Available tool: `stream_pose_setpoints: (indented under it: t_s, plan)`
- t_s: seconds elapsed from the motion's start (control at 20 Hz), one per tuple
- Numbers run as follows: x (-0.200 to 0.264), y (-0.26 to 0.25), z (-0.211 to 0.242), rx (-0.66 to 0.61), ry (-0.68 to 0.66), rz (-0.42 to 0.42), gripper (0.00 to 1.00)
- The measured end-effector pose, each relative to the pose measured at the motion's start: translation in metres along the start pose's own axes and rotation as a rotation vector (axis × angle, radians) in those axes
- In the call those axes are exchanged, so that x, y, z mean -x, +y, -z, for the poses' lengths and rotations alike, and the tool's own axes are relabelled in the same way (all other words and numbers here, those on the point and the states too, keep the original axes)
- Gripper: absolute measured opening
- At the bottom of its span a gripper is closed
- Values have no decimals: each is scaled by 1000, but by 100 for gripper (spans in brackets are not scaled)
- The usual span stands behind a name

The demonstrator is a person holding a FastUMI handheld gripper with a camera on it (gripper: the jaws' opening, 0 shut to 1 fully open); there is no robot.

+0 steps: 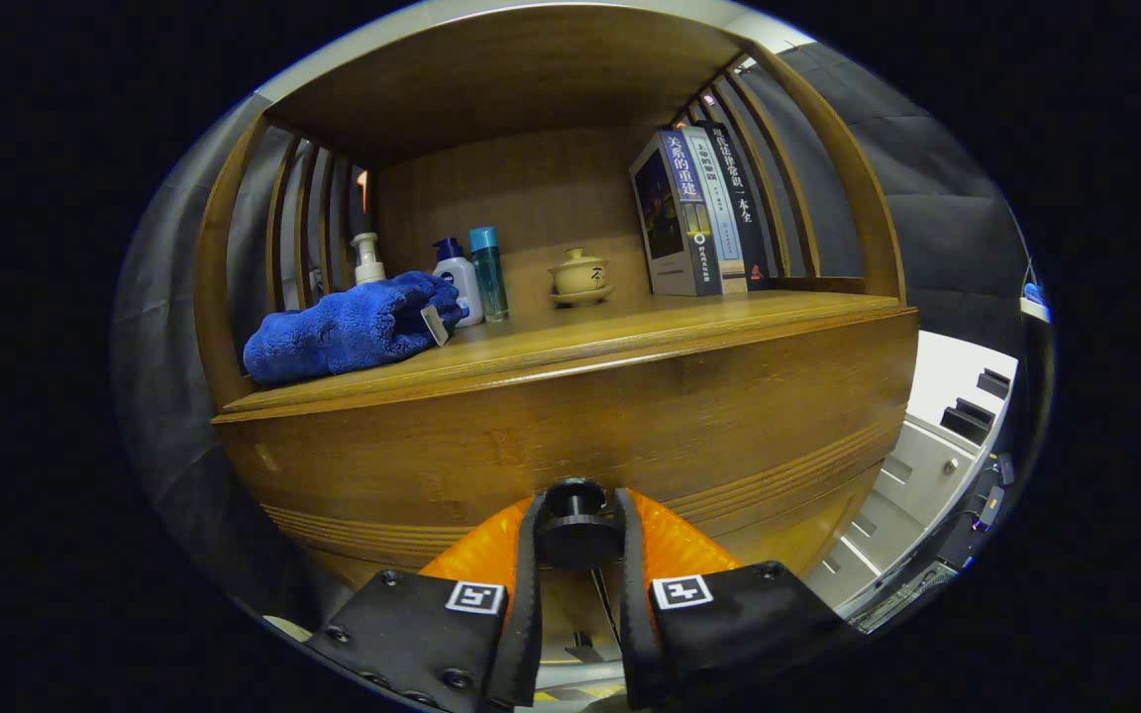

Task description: Pull open the drawer, take out the items inside it, and place them on the countertop above the cabinet.

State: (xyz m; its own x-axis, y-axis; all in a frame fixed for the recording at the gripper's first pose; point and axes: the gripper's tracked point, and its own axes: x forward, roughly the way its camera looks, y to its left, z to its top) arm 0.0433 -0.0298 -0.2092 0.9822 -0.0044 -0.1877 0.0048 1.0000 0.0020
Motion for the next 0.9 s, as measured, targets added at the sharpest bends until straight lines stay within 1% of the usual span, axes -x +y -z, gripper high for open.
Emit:
stream_pose_setpoints:
  t_s: [0.05,0.1,0.15,0.5,0.9]
  plan:
    - [7,1,1,3,4,3,41]
    - [3,1,1,2,0,13,39]
    - [9,0,2,4,-4,22,36]
    - [48,-2,10,21,-1,33,36]
    - [91,-3,20,22,9,28,36]
